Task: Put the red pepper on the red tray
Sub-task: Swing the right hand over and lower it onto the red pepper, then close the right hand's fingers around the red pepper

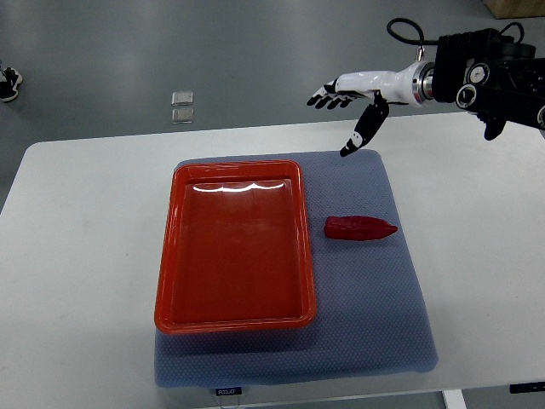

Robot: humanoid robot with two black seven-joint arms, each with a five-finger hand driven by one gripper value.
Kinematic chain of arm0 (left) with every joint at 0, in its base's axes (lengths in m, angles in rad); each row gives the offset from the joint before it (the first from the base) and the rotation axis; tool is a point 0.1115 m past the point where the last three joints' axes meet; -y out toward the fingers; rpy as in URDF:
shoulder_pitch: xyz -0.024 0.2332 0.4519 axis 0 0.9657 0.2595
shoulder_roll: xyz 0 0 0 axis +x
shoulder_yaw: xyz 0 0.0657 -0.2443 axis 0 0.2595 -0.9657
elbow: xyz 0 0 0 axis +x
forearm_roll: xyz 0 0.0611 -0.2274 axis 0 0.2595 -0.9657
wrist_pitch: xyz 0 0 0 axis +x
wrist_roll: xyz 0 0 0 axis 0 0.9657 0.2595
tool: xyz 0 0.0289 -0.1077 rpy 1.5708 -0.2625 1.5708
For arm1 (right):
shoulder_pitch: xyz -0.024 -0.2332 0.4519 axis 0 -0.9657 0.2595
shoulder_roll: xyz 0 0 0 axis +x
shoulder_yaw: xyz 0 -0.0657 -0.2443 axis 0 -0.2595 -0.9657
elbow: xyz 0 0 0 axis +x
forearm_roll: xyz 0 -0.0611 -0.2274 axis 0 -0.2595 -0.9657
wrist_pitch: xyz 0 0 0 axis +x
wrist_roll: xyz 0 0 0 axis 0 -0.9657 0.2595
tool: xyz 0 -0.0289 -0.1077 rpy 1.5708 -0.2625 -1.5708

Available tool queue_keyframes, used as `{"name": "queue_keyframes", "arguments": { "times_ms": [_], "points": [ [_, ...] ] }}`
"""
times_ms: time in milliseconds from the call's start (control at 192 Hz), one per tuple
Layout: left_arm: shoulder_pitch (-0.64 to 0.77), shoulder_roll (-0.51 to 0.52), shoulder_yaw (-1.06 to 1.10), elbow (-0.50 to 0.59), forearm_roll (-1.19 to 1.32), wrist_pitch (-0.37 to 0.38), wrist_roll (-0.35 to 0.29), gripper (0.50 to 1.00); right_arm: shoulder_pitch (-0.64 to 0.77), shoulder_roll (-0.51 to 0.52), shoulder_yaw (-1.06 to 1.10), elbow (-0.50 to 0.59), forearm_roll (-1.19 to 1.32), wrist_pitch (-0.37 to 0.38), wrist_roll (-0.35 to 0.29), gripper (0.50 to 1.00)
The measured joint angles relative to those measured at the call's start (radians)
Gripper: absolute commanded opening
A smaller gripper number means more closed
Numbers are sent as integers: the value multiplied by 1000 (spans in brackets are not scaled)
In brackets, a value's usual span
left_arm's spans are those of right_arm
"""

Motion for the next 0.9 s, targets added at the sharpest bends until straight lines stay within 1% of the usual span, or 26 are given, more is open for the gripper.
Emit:
{"name": "queue_keyframes", "arguments": {
  "times_ms": [83,224,344,490,579,730,902],
  "points": [
    [0,0,0,0,0,0,0,1000,-7,23,-49,28,-1,-16,-46,915],
    [0,0,0,0,0,0,0,1000,-28,53,-94,36,-5,-56,-130,915],
    [0,0,0,0,0,0,0,1000,-35,54,-115,48,-3,-63,-174,913],
    [0,0,0,0,0,0,0,1000,-58,41,-119,86,-1,-59,-187,915],
    [0,0,0,0,0,0,0,1000,-63,28,-119,126,-1,-59,-189,913],
    [0,0,0,0,0,0,0,1000,-77,17,-120,179,12,-73,-193,915],
    [0,0,0,0,0,0,0,1000,-98,22,-120,190,20,-96,-193,913]
  ]
}}
